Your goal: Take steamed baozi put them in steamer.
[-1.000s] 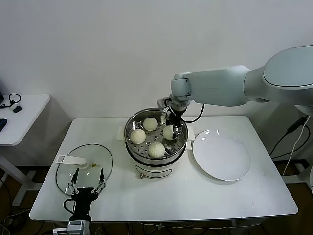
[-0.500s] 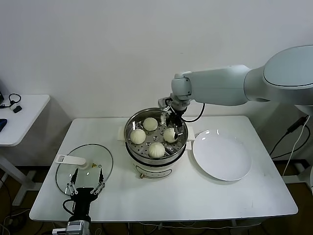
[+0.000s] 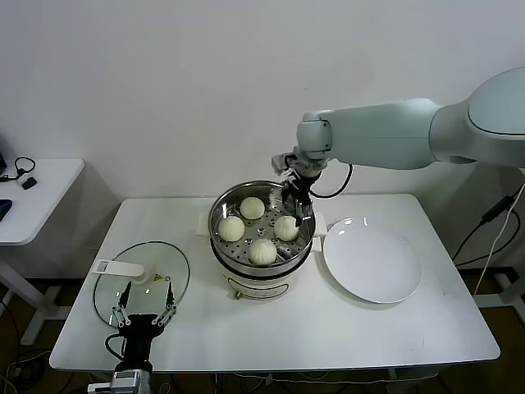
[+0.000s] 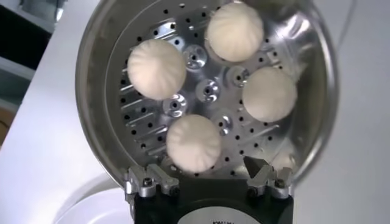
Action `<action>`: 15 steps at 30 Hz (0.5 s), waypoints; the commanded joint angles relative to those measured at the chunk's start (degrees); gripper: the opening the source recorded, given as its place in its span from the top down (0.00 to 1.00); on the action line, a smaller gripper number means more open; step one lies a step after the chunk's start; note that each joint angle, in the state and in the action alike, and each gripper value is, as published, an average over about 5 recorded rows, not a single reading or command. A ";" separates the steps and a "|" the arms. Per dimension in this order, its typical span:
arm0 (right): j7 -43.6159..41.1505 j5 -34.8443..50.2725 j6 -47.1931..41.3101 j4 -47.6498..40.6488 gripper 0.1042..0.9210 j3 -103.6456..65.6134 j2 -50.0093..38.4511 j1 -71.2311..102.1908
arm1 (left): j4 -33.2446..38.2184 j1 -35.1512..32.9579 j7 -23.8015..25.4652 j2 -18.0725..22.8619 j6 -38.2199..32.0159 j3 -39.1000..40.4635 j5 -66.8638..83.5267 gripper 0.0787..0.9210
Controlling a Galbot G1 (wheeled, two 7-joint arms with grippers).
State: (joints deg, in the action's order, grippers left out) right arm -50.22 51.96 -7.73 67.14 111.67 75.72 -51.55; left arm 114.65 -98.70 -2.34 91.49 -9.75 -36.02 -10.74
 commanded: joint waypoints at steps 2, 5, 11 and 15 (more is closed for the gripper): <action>7.72 1.98 -1.37 7.33 0.12 -0.38 -8.99 -7.52 | 0.22 -0.05 -0.06 -0.18 0.16 0.16 -0.09 0.12; 11.25 2.20 -2.07 9.89 0.12 -1.41 -12.76 -8.41 | 0.39 -0.08 -0.07 -0.13 0.22 0.42 -0.27 0.12; 22.47 4.33 -6.82 16.38 0.12 -5.40 -21.29 -8.32 | 0.13 -0.13 -0.12 -0.06 0.36 0.85 -0.68 0.12; 26.79 4.16 -9.24 20.42 0.12 -9.00 -26.67 -7.71 | -0.12 0.02 -0.12 -0.01 0.40 0.99 -1.00 0.12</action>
State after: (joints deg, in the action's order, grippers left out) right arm -37.49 54.55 -11.59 77.27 108.62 62.91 -57.59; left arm 114.83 -98.73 -2.45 91.40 -9.44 -35.16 -11.42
